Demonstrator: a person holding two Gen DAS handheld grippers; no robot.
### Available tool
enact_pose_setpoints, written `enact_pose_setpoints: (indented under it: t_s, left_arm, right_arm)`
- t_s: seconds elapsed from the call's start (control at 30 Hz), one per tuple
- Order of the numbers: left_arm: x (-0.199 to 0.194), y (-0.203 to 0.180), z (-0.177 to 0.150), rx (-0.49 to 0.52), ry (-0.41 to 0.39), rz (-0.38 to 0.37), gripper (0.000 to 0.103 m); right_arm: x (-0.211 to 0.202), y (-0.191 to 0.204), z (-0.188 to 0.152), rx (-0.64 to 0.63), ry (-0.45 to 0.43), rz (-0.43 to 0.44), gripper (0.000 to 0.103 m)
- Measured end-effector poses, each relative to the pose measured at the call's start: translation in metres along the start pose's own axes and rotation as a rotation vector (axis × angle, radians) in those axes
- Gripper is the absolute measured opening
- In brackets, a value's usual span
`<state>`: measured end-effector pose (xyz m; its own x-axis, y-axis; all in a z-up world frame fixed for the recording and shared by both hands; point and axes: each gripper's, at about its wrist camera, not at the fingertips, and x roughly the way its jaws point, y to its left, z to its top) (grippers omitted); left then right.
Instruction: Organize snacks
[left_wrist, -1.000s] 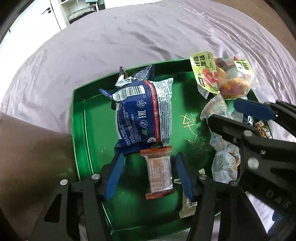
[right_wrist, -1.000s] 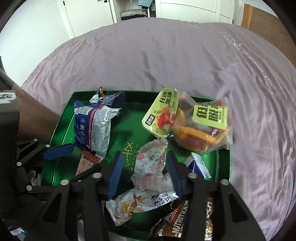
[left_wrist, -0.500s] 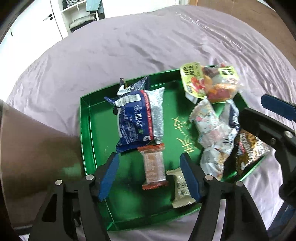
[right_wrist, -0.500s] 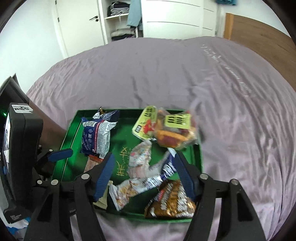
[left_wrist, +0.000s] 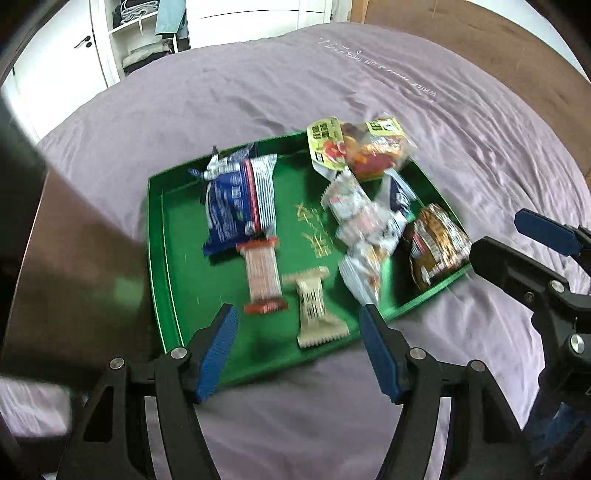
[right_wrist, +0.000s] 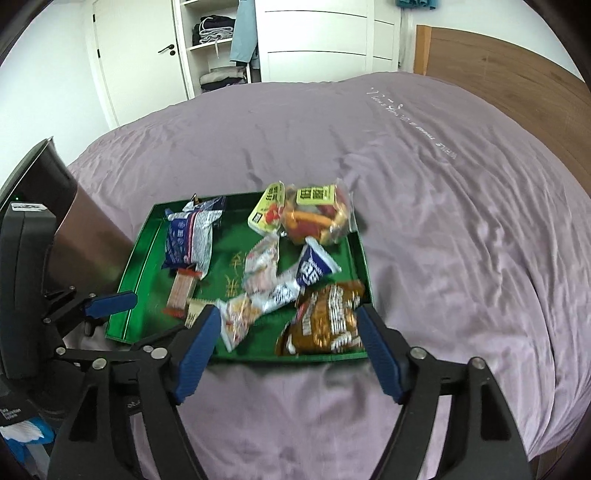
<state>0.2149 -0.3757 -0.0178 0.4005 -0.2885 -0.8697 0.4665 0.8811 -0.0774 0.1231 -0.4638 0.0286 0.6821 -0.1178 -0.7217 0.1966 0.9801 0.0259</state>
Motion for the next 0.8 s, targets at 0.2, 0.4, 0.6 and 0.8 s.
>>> enact_pose_setpoints:
  t_s: [0.2, 0.4, 0.6, 0.8]
  left_arm:
    - [-0.016, 0.006, -0.032, -0.011, -0.022, -0.013, 0.062]
    - [-0.028, 0.011, -0.07, -0.014, -0.056, -0.011, 0.062]
    - [-0.038, 0.017, -0.105, -0.01, -0.082, -0.021, 0.068]
    - [-0.047, 0.029, -0.126, -0.056, -0.123, 0.012, 0.068]
  right_arm:
    - [-0.017, 0.007, -0.032, 0.03, -0.011, -0.02, 0.082]
    - [-0.025, 0.012, -0.063, 0.062, -0.024, -0.036, 0.089]
    - [-0.027, 0.03, -0.088, 0.058, -0.048, -0.034, 0.09]
    - [-0.031, 0.048, -0.107, 0.028, -0.083, -0.023, 0.103]
